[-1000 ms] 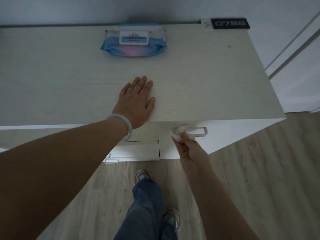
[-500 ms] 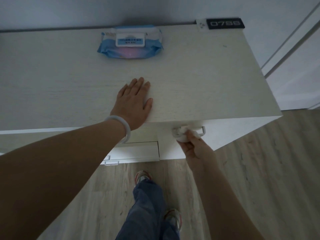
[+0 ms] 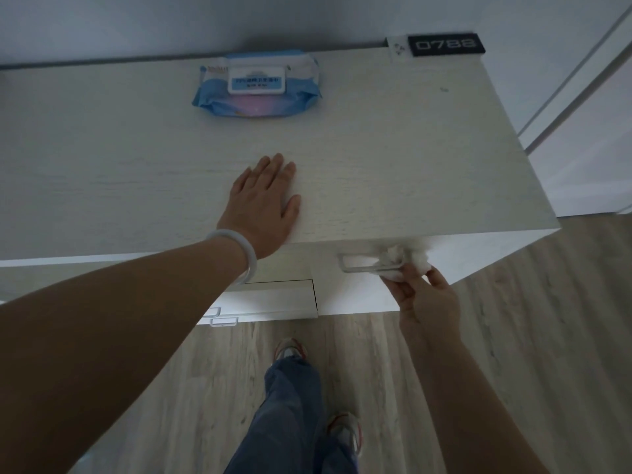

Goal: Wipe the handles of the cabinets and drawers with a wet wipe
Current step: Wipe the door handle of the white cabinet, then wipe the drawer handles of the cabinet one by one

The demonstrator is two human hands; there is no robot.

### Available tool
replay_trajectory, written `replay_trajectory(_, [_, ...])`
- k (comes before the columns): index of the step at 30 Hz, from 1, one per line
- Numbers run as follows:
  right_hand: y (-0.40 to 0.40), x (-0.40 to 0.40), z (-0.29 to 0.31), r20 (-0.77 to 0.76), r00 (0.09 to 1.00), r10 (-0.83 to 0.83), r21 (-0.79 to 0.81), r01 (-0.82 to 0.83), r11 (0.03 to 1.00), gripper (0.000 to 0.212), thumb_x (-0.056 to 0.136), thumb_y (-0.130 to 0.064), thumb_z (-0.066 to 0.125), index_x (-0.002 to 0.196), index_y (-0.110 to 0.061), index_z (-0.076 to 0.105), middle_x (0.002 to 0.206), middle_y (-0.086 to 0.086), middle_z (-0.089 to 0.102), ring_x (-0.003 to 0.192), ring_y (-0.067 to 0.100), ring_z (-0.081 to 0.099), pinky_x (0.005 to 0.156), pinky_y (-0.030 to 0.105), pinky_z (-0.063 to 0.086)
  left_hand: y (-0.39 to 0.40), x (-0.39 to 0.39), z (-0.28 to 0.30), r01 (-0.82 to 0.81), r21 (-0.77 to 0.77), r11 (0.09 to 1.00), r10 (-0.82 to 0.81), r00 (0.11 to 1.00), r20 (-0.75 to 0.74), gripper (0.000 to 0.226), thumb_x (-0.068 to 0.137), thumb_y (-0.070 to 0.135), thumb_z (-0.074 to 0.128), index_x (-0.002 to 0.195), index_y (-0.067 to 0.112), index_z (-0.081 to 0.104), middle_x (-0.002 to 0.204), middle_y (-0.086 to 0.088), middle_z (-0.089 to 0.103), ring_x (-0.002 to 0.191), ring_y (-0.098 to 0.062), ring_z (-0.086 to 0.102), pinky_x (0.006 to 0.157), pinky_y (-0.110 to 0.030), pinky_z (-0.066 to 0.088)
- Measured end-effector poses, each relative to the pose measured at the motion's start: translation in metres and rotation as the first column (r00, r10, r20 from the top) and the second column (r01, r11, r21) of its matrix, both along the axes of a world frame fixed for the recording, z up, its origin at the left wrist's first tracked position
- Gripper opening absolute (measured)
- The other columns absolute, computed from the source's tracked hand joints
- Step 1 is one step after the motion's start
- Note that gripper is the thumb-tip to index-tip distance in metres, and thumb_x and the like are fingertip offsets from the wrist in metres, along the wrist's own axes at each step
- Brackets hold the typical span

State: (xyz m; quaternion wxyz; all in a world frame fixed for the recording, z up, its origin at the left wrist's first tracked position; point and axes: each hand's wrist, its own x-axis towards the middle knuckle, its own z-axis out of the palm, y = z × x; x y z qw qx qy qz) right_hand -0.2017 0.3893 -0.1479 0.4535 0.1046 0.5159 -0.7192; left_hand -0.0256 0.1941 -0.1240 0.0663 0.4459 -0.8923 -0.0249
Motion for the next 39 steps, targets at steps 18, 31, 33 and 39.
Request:
replay_trajectory(18, [0.016, 0.063, 0.014, -0.064, 0.997, 0.045, 0.083, -0.04, 0.996, 0.034, 0.093, 0.007, 0.052, 0.126, 0.003, 0.058, 0.114, 0.015, 0.07, 0.103, 0.027, 0.069, 0.096, 0.041, 0.053, 0.002, -0.001, 0.004, 0.012, 0.039, 0.999, -0.012, 1.0, 0.001, 0.058, 0.099, 0.042, 0.027, 0.151, 0.017, 0.023, 0.16, -0.006, 0.017, 0.148, -0.022, 0.012, 0.12, -0.04, 0.008])
replay_trajectory(31, [0.037, 0.182, 0.05, -0.146, 0.986, -0.078, 0.038, 0.085, 0.996, 0.03, 0.091, 0.003, 0.056, 0.12, -0.002, 0.061, 0.118, 0.019, 0.067, 0.106, 0.037, 0.066, 0.097, 0.051, 0.05, 0.02, 0.103, 0.004, 0.435, 0.166, 0.885, -0.361, 0.867, -0.345, 0.049, 0.085, 0.019, 0.048, 0.131, 0.003, 0.055, 0.145, -0.019, 0.045, 0.137, -0.036, 0.039, 0.116, -0.045, 0.027])
replay_trajectory(33, [0.033, 0.207, 0.052, -0.15, 0.985, -0.085, 0.037, 0.091, 0.995, 0.029, 0.091, 0.003, 0.056, 0.119, -0.002, 0.062, 0.116, 0.019, 0.068, 0.106, 0.038, 0.066, 0.096, 0.052, 0.05, 0.031, 0.151, -0.002, 0.511, 0.149, 0.846, -0.427, 0.818, -0.385, 0.045, 0.083, 0.014, 0.049, 0.125, 0.005, 0.061, 0.14, -0.017, 0.05, 0.133, -0.034, 0.044, 0.112, -0.047, 0.032])
replay_trajectory(39, [0.014, 0.274, 0.042, -0.123, 0.991, 0.044, 0.073, -0.035, 0.997, 0.032, 0.093, 0.007, 0.048, 0.115, -0.009, 0.065, 0.113, 0.015, 0.07, 0.095, 0.029, 0.071, 0.082, 0.041, 0.057, 0.044, 0.303, -0.028, 0.452, 0.174, 0.875, -0.394, 0.873, -0.288, 0.046, 0.081, 0.017, 0.038, 0.118, 0.014, 0.066, 0.132, -0.007, 0.059, 0.122, -0.026, 0.055, 0.101, -0.04, 0.042])
